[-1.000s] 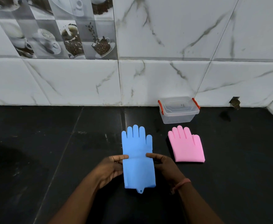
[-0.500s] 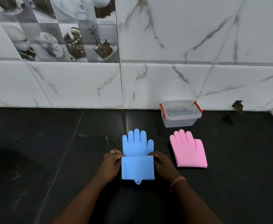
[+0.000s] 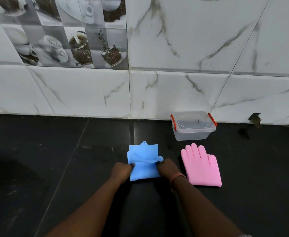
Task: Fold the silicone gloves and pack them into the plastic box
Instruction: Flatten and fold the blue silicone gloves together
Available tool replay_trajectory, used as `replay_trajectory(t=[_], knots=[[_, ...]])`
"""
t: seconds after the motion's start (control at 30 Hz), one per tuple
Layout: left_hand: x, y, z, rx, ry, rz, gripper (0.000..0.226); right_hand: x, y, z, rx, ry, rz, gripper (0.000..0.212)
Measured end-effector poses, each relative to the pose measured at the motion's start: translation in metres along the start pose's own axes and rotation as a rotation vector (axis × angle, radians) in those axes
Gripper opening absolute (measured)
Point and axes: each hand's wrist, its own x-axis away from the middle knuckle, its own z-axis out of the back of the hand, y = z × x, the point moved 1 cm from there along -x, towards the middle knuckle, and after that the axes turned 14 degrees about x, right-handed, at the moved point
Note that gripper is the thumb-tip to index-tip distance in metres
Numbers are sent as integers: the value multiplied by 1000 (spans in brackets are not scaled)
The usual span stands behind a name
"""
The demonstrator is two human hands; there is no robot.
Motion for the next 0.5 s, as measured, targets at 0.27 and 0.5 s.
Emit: replay_trajectory(t=[0.27, 0.5], knots=[[9, -15, -3, 79, -2, -170, 46, 2, 7, -5, -73, 55, 123, 44], [18, -27, 1, 167, -52, -312, 38, 11, 12, -14, -156, 210, 239, 39]])
